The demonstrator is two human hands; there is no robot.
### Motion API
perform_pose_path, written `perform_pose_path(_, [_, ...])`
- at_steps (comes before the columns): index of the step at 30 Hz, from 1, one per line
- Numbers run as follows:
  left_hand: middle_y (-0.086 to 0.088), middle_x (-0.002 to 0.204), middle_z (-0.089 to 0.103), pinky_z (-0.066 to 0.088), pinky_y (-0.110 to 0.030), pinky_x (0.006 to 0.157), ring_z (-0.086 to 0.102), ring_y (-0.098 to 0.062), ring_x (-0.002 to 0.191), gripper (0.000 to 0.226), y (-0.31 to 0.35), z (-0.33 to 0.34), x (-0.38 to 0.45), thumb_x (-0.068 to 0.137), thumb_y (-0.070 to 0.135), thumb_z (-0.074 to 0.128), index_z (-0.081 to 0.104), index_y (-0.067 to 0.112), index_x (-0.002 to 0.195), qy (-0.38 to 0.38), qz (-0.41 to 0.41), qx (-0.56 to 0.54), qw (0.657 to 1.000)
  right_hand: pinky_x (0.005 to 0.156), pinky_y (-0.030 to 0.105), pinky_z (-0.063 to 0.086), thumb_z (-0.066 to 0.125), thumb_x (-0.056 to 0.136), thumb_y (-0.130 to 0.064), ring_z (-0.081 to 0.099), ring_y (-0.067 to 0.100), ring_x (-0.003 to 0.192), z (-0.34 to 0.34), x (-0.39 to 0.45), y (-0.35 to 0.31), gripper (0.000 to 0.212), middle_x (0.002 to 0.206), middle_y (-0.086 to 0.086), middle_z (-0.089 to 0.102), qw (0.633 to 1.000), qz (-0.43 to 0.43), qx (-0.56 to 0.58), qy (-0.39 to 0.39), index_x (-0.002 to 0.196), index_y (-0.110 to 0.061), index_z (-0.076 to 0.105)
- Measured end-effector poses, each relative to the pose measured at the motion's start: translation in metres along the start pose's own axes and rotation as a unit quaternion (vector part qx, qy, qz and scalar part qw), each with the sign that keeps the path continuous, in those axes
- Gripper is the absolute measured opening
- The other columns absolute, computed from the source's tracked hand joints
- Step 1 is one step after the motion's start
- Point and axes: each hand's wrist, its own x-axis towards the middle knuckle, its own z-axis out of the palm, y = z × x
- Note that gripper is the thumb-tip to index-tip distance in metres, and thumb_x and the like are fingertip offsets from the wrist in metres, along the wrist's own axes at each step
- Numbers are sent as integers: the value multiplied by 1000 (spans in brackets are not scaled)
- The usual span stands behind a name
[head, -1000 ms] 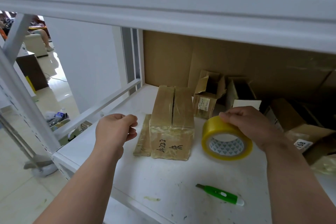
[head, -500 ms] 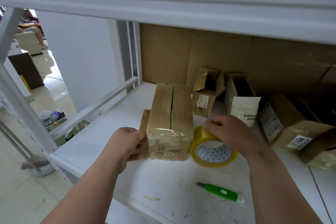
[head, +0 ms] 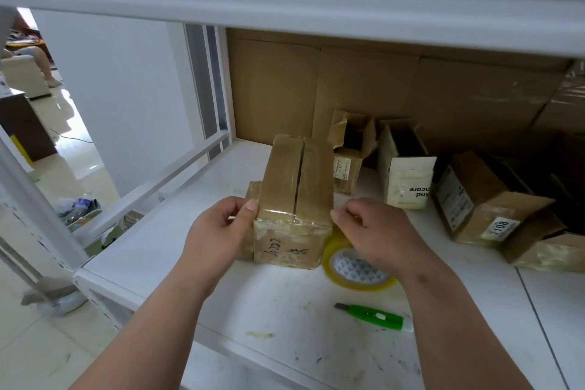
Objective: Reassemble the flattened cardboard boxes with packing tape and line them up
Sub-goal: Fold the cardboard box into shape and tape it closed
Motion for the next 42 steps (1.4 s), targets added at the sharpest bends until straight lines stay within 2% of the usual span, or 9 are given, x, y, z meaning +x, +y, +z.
perform_pose_path(5, [15,95,69,50,-22,72,66,-5,83,17,5,-2,-3,97,37,57,60,40,114,5,93,122,988,85,36,49,44,77,-76,55,13,92,6,-7,-6,46,89,-15,57,998,-10,-53,20,91,-34,58])
perform_pose_path(8, [13,96,68,44,-22,70,64,-12,84,24,-1,-2,-2,100,37,50,59,35,122,17,170,206,964,86,32,44,51,83,-71,52,9,86,9,-8,-10,41,85,-15,56,997,-24,-69,39,94,-32,56])
perform_pose_path(12, [10,102,67,36,-3,71,61,-8,82,32,-14,-5,1,97,39,55,65,32,126,7,208,244,947,106,36,30,49,87,-69,46,5,76,18,-6,-14,39,78,-14,53,991,-33,-96,83,89,-30,53])
perform_pose_path(17, [9,105,59,54,-24,77,61,-4,80,37,-20,-4,3,88,31,71,69,26,125,32,223,200,954,115,42,24,47,88,-68,53,11,87,25,-7,-18,38,81,-14,54,985,-32,-121,117,86,-30,51])
perform_pose_path(22, [10,86,50,37,-3,69,55,-3,78,43,-11,9,4,85,11,67,67,18,127,42,188,202,960,111,44,31,54,90,-49,54,18,97,31,-5,-25,25,93,-8,56,979,-47,-130,148,96,-25,51])
perform_pose_path(26, [8,90,56,36,-7,69,54,-5,77,42,-7,11,5,88,33,64,66,15,127,48,186,202,960,103,45,39,56,84,-43,56,25,93,40,-3,-31,27,90,-1,61,978,-34,-110,171,96,-19,53])
perform_pose_path(31, [6,98,61,39,-23,75,53,-12,78,47,-3,13,10,87,43,70,66,17,126,64,181,232,954,105,42,36,51,82,-64,55,21,98,43,-5,-34,47,91,-3,63,977,-1,-100,188,96,-19,55])
perform_pose_path(37, [11,88,59,35,-4,69,53,1,76,44,-6,5,16,85,36,74,68,20,125,34,183,202,961,85,33,36,56,86,-61,45,15,84,40,0,-24,39,84,-11,45,981,-40,-88,171,84,-24,44])
perform_pose_path(42, [15,81,56,35,0,71,55,3,76,38,-10,0,16,92,25,68,66,17,128,12,219,203,954,92,33,42,60,91,-41,56,12,92,31,1,-11,18,97,-11,64,990,-69,-38,118,90,-23,62])
